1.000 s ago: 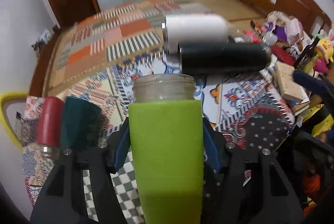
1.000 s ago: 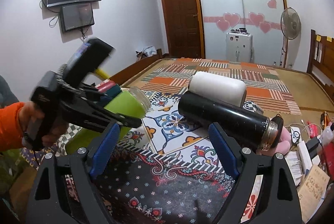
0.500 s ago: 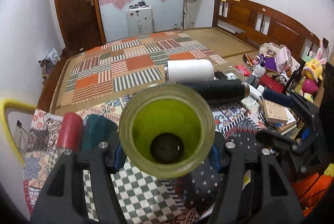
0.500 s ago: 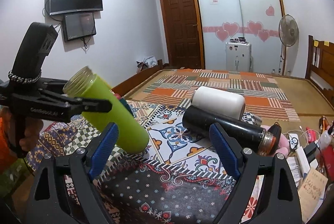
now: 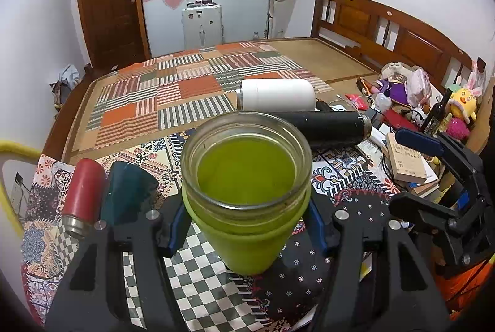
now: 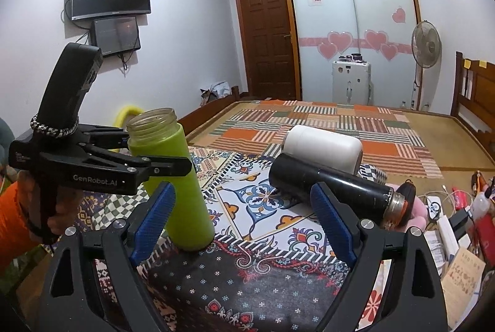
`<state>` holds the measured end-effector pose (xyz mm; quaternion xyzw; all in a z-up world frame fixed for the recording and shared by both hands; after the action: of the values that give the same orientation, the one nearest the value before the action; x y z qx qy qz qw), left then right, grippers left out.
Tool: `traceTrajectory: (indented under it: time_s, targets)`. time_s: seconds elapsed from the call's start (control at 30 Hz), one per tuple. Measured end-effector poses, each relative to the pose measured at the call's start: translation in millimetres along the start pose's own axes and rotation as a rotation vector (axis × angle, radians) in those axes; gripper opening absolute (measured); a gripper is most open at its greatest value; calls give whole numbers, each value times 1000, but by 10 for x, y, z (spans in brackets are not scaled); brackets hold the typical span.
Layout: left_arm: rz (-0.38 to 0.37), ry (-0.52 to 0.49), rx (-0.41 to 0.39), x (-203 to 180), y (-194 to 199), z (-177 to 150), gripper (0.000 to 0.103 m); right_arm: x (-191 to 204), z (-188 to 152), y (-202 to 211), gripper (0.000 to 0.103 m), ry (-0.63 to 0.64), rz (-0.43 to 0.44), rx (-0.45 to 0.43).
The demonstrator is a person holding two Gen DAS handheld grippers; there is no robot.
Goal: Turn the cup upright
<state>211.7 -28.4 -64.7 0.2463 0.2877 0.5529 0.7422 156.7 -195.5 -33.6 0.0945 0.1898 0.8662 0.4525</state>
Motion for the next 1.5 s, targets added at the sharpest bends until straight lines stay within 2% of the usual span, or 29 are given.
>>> traceTrajectory:
  time_s: [0.1, 0.13, 0.23, 0.33, 0.57, 0.7, 0.9, 1.0, 1.1, 1.3, 1.5]
  targets:
    - [1, 7, 4, 17, 13, 2, 64, -1, -14, -17, 88, -12, 5, 6]
    - [6, 8, -5, 22, 35, -10, 67, -1, -19, -21, 88, -17, 8, 8]
    - [48, -10, -51, -7, 147, -74, 76, 14, -7, -3, 88, -22, 9, 11]
    - [54, -11, -91, -23, 339, -128, 76, 58, 35, 66, 88, -19, 3, 4]
    - [97, 38, -278, -34, 1133, -249, 76, 217, 219, 467, 88, -8, -41, -76]
    - [150, 43, -426, -137, 1667, -414, 76, 362, 351, 807, 88, -6, -65, -148]
    - [166, 73, -612, -310, 2321, -759, 76, 636, 455, 1286, 97, -4, -117, -264]
    - [169, 99, -660, -370, 2497, -920, 77, 786, 454, 1471, 101, 7, -139, -309]
    - [169, 115, -684, -421, 2568, -1043, 83, 910, 429, 1577, 103, 19, -163, -329]
    - [186, 126, -700, -507, 2591, -1230, 95, 1017, 329, 1572, 103, 52, -203, -307]
    - [174, 150, -704, -492, 2569, -1320, 99, 1017, 243, 1587, 103, 50, -213, -286]
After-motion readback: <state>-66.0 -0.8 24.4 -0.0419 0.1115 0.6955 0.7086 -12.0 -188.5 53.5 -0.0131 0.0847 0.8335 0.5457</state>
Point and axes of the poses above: each gripper's, at about its wrist camera, not at the fingertips, and y roughly against the way its jaws point, x to its left, z to its top, the point moved 1 cm from there along -y, roughly the way its jaws point, and after that the axes turned 10 degrees about y, right-handed, at the moved point
